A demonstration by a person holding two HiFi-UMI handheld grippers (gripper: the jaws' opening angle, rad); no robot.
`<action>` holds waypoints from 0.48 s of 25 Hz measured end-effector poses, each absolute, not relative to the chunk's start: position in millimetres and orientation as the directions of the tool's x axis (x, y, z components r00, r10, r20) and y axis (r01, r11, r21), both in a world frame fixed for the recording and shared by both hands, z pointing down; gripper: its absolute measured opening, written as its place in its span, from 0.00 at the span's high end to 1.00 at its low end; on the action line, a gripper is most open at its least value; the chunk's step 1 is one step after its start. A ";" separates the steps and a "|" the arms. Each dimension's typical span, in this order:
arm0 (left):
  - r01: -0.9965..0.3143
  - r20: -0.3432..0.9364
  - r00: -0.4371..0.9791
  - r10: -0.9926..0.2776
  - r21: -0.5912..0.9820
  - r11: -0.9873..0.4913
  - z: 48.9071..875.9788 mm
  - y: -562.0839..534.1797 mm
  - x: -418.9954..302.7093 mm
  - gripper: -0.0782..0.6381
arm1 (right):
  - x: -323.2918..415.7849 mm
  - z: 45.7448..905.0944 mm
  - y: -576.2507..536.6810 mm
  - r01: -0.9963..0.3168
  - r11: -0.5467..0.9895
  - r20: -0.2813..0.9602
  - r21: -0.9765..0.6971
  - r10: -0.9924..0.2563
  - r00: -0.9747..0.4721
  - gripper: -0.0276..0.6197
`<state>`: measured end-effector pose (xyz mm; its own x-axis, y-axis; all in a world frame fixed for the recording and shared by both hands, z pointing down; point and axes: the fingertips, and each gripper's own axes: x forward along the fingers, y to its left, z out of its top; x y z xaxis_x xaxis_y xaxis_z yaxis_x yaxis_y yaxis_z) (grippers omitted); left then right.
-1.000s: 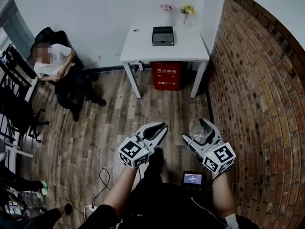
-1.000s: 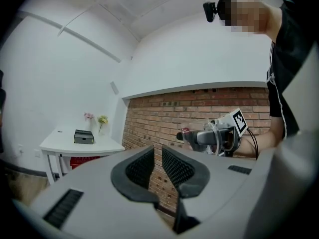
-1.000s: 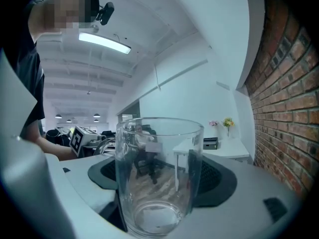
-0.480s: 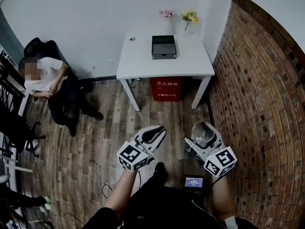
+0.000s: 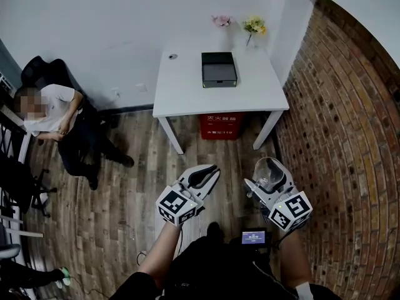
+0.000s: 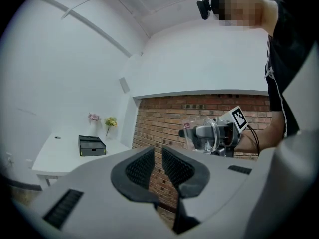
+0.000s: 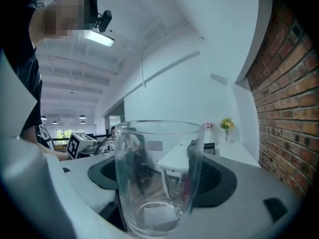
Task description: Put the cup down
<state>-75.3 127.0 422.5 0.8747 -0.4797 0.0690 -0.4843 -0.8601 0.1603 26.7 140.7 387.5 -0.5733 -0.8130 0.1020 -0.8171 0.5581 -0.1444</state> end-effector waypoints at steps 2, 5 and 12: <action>-0.470 0.068 0.882 -0.466 0.166 -0.867 423.9 121.8 -72.6 0.84 | 24.1 390.3 133.3 -0.817 0.558 0.111 -0.147 -0.811 -0.574 0.33; -0.456 0.066 0.890 -0.452 0.165 -0.874 424.9 112.0 -68.5 0.84 | 22.1 392.8 120.3 -0.815 0.561 0.116 -0.146 -0.808 -0.577 0.33; -0.477 0.066 0.879 -0.472 0.149 -0.866 424.2 80.3 -72.9 0.84 | 19.6 393.6 83.7 -0.801 0.584 0.110 -0.134 -0.794 -0.598 0.33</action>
